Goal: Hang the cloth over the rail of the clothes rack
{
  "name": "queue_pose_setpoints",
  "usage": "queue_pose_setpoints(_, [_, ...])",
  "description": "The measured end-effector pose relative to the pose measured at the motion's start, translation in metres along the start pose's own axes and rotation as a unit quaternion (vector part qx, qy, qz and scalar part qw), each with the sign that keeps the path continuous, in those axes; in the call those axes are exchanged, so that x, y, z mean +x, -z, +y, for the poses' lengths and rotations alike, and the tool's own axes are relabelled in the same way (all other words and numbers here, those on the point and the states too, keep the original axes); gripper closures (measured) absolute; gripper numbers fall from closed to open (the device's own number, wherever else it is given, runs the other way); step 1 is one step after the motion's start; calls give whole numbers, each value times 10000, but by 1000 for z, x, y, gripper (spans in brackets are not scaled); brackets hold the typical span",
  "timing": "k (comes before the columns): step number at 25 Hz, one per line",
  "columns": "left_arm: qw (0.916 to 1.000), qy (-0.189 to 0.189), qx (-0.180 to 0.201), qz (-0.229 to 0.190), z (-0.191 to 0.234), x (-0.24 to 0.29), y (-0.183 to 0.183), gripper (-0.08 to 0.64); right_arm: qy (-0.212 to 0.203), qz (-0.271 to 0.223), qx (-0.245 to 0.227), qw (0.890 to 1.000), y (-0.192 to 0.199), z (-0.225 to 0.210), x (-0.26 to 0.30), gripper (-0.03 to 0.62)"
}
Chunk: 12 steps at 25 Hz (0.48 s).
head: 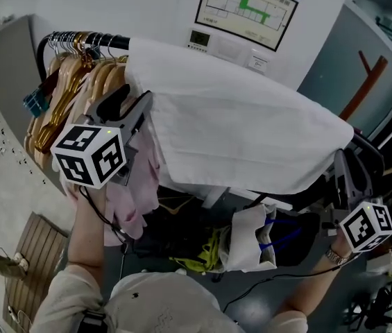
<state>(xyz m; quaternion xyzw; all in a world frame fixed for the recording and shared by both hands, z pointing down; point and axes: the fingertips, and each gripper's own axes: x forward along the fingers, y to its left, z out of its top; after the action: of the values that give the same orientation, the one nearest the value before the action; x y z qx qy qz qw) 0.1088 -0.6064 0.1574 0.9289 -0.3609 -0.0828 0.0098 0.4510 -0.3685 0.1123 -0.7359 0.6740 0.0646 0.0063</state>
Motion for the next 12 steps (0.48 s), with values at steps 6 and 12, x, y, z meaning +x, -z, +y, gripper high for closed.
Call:
queue_pose_setpoints(6, [9992, 353, 95, 178, -11, 16, 8, 362, -399, 147, -61, 9991, 10, 18, 6, 483])
queue_pose_setpoints(12, [9954, -215, 929, 59, -7, 9, -1, 516, -83, 250, -448, 9986, 12, 22, 7, 532])
